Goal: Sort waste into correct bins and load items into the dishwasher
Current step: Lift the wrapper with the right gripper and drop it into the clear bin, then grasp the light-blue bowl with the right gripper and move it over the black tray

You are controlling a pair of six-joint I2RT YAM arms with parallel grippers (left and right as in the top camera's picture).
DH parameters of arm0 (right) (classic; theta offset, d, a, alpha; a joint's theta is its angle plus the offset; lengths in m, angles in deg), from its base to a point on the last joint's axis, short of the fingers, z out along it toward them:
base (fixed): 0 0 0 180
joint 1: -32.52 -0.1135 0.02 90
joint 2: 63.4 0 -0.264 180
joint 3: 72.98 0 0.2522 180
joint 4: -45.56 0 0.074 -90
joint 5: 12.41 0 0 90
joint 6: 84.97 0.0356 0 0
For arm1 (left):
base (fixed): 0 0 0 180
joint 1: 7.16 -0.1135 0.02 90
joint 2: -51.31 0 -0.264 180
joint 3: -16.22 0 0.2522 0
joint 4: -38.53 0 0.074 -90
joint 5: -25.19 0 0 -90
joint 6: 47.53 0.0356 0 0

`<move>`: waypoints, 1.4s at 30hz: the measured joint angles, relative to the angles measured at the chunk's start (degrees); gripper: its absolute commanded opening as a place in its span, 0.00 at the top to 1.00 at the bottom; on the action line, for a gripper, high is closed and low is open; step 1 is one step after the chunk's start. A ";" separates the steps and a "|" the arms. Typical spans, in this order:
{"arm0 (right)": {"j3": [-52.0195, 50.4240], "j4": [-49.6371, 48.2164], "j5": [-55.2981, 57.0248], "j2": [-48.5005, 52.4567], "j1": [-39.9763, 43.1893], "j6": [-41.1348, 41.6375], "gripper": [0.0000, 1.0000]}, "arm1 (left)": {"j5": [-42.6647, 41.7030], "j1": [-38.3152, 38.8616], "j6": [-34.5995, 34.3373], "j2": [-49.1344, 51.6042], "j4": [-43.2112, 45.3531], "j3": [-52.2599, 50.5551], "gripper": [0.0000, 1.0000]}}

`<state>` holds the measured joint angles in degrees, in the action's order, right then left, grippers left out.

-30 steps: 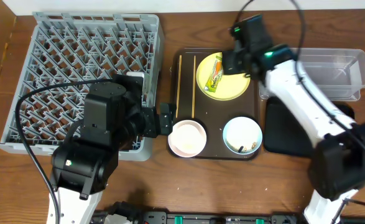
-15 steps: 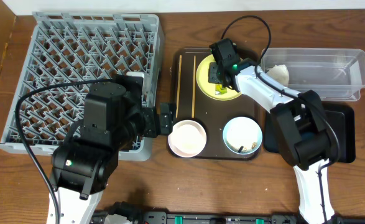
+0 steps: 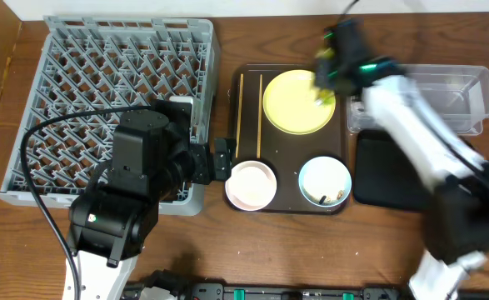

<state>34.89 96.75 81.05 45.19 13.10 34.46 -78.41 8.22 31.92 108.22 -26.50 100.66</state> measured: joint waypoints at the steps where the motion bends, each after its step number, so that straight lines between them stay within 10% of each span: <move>1: 0.31 1.40 0.09 -2.84 1.60 -0.13 0.99 | 0.00 0.00 0.02 -0.02 0.00 0.02 0.01; 14: -1.88 17.09 4.13 -0.92 17.88 15.06 0.99 | 0.00 0.00 0.02 -0.02 0.02 0.02 0.01; 18: -2.75 15.47 3.72 3.13 19.32 23.74 0.54 | 0.00 0.00 0.02 -0.02 0.00 0.02 0.01; 22: -2.80 11.32 2.36 4.35 19.15 26.18 0.45 | 0.00 0.00 0.00 -0.02 0.02 0.02 0.01; 32: -2.67 13.53 -7.54 -4.35 14.99 6.69 0.55 | 0.00 0.00 0.02 0.00 0.00 0.02 0.01; 42: -2.93 29.51 -11.23 -9.55 -9.25 -8.09 0.54 | 0.00 0.00 0.02 -0.02 0.02 0.02 0.01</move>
<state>31.96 126.26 69.82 35.64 3.85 26.37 -78.41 8.22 31.94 108.20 -26.48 100.68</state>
